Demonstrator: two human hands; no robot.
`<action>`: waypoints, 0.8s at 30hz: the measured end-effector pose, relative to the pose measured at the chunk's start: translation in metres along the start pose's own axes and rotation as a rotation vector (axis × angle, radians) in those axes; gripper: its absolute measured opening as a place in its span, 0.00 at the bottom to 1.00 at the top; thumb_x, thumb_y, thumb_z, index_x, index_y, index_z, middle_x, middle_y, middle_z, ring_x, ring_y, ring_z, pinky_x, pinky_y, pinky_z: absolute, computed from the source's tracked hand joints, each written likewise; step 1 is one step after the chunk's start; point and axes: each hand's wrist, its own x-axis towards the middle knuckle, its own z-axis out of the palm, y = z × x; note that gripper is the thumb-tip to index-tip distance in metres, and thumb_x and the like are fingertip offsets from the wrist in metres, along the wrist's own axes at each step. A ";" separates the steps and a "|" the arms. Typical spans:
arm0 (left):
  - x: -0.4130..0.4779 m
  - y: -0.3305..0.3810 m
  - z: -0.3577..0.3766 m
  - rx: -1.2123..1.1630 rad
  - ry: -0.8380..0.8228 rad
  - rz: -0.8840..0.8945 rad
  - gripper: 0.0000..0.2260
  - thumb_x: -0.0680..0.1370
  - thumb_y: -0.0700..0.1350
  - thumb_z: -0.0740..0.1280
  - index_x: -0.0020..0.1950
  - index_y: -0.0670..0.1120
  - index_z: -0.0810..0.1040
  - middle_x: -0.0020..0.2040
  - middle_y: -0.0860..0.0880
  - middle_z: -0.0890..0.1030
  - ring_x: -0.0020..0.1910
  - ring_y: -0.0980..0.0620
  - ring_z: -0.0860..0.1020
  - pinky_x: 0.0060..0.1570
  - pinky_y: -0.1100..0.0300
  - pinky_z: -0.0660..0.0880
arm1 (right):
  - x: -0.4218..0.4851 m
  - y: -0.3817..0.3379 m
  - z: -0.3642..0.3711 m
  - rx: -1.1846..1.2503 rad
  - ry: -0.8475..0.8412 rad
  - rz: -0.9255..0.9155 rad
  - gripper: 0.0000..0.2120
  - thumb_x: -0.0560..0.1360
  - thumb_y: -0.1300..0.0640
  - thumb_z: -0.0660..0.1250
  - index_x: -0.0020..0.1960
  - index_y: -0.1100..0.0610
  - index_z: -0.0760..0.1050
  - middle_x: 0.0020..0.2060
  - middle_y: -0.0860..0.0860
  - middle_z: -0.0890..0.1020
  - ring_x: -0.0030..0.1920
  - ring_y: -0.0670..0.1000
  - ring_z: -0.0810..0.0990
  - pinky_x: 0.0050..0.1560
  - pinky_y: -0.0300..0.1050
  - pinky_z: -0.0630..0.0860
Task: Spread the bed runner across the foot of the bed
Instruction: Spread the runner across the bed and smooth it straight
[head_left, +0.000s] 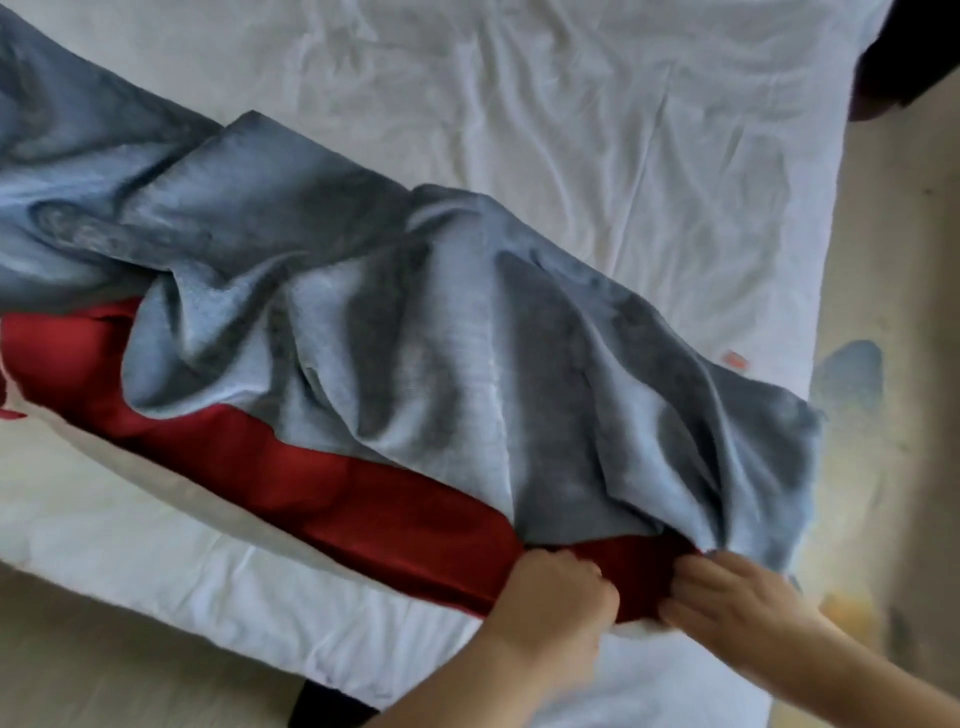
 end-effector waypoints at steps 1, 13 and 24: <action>-0.004 0.002 0.003 0.018 -0.014 0.019 0.15 0.47 0.53 0.75 0.26 0.51 0.74 0.26 0.54 0.73 0.24 0.56 0.73 0.27 0.64 0.55 | -0.007 -0.008 0.003 -0.005 -0.010 0.023 0.25 0.82 0.61 0.50 0.34 0.53 0.80 0.32 0.49 0.79 0.36 0.52 0.82 0.38 0.44 0.79; 0.000 0.024 -0.008 0.092 -0.050 0.158 0.16 0.48 0.45 0.77 0.26 0.52 0.71 0.25 0.54 0.71 0.22 0.55 0.71 0.25 0.65 0.57 | -0.018 -0.048 -0.009 -0.035 -0.033 0.653 0.08 0.69 0.62 0.61 0.35 0.54 0.76 0.31 0.49 0.75 0.34 0.54 0.76 0.34 0.45 0.66; 0.038 0.025 -0.034 0.062 0.134 0.293 0.15 0.72 0.55 0.60 0.31 0.48 0.77 0.29 0.51 0.76 0.29 0.48 0.76 0.25 0.61 0.68 | -0.063 -0.072 -0.041 0.183 0.225 0.969 0.10 0.73 0.57 0.63 0.48 0.54 0.83 0.44 0.49 0.83 0.43 0.51 0.81 0.31 0.44 0.78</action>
